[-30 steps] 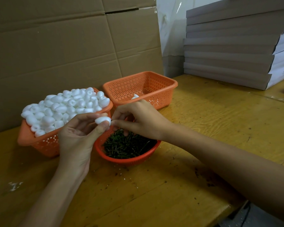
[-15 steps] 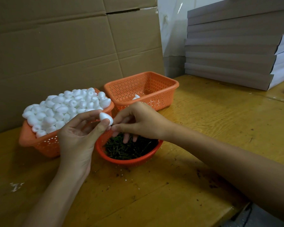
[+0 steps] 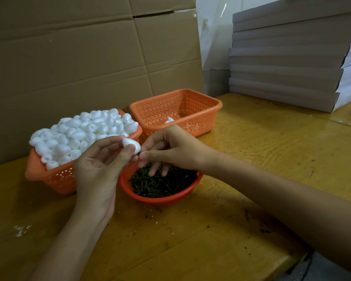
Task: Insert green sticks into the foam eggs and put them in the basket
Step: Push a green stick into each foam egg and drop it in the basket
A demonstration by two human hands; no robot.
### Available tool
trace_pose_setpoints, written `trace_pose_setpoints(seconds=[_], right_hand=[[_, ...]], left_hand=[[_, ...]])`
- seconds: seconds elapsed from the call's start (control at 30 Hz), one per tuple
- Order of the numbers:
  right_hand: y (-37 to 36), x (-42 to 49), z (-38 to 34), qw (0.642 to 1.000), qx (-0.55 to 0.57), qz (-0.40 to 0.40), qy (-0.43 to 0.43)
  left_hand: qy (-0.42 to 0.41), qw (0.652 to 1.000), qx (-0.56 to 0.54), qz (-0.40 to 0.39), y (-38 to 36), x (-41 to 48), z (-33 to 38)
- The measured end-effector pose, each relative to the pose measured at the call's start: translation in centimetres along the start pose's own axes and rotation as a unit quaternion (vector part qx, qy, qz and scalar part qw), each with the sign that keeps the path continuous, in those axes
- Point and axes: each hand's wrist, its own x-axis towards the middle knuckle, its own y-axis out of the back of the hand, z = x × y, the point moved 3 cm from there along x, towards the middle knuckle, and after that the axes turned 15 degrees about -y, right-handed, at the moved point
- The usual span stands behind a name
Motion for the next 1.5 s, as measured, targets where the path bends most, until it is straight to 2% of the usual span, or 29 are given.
trace_pose_setpoints(seconds=[0.8,1.5], right_hand=[[0.1,0.0,-0.2,0.998,-0.043,0.044,0.010],[0.7,0.1,0.3,0.997,-0.066,0.042,0.015]], left_hand=[[0.026,0.999,-0.021,0.014,0.0,0.0,-0.4],[0.016,1.000,0.006,-0.020,0.0,0.2,-0.8]])
